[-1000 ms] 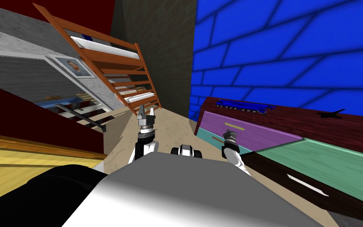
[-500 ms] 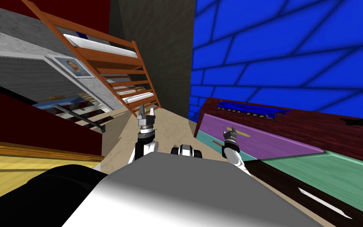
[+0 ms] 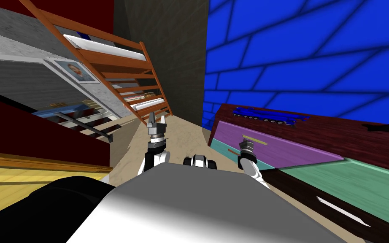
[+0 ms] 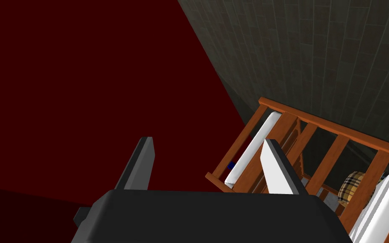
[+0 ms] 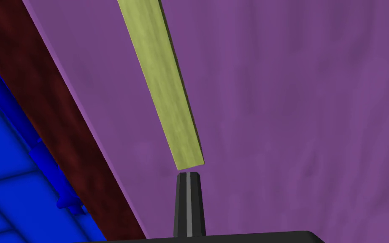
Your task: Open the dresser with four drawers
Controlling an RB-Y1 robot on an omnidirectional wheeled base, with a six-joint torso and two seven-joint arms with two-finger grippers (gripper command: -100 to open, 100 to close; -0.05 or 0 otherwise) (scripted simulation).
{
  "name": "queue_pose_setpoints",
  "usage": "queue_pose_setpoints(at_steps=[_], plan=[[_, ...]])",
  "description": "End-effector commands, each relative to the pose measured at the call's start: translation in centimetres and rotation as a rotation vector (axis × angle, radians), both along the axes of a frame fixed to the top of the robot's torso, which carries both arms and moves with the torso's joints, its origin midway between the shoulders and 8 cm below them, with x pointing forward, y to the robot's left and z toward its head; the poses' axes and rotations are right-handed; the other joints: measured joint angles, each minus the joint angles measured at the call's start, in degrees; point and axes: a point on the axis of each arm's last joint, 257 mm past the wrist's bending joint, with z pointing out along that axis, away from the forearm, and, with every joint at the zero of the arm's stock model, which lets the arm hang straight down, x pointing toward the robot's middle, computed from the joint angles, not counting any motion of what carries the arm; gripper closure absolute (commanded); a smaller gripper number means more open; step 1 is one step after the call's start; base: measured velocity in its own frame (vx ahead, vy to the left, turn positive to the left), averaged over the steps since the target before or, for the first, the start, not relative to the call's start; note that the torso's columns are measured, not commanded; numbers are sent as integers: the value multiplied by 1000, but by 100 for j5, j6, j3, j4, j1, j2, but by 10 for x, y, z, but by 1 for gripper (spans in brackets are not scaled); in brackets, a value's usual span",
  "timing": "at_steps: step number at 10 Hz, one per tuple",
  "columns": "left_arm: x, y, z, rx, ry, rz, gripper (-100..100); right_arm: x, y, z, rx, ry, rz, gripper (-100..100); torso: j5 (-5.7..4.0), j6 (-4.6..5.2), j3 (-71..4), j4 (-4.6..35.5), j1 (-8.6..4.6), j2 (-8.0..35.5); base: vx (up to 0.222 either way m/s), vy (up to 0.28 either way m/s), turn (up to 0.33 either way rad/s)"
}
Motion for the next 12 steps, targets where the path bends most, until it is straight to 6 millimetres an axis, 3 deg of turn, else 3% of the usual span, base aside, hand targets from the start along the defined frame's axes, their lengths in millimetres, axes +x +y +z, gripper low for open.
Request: queue_pose_setpoints(at_steps=[1,2,3,9,10,12], plan=[[0,0,0,0,0,0,0,0,3,0,2,3,10,100,-3,-1,-11,-4,-10,-19,-191,114,-31],[0,0,0,0,0,0,0,0,2,0,2,2,7,100,-4,0,-18,-8,-13,-29,-95,57,-13],[0,0,0,0,0,0,0,0,1,0,1,1,2,-100,-9,-1,-39,-17,-37,-67,48,-37,34],[0,0,0,0,0,0,0,0,-2,0,-2,-2,-7,-100,0,1,-3,-2,2,-4,120,-73,25],[0,0,0,0,0,0,0,0,-2,0,-2,-2,-7,100,1,0,3,2,3,4,10,-4,1],[0,0,0,0,0,0,0,0,1,0,1,0,3,100,2,8,2,2,4,8,-127,78,-36]])
